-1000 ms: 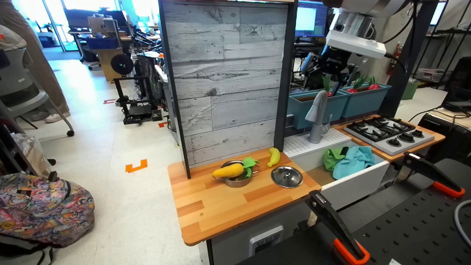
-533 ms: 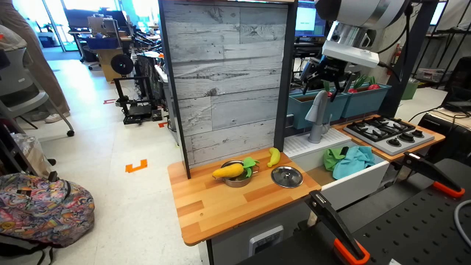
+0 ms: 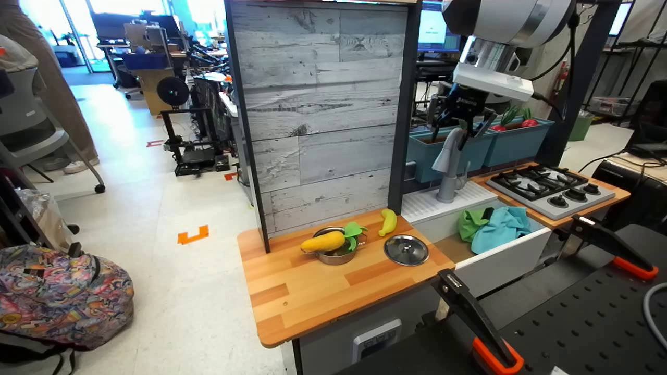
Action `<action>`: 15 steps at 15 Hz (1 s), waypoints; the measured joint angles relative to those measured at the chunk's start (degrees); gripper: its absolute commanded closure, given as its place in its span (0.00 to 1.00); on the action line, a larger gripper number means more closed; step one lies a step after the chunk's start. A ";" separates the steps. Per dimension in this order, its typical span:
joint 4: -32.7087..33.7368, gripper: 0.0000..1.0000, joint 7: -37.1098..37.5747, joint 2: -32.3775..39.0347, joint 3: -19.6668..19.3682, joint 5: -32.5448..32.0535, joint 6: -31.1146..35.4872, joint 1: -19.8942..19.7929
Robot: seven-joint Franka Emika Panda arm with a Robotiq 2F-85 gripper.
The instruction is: Slide the toy tap to the center of the toy sink
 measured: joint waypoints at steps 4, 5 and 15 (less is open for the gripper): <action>0.00 1.00 0.00 0.00 0.00 0.00 0.00 -0.03; -0.01 1.00 0.00 0.00 -0.04 -0.02 0.00 -0.10; -1.86 0.98 -2.33 -1.51 -0.87 -1.06 -2.29 -1.13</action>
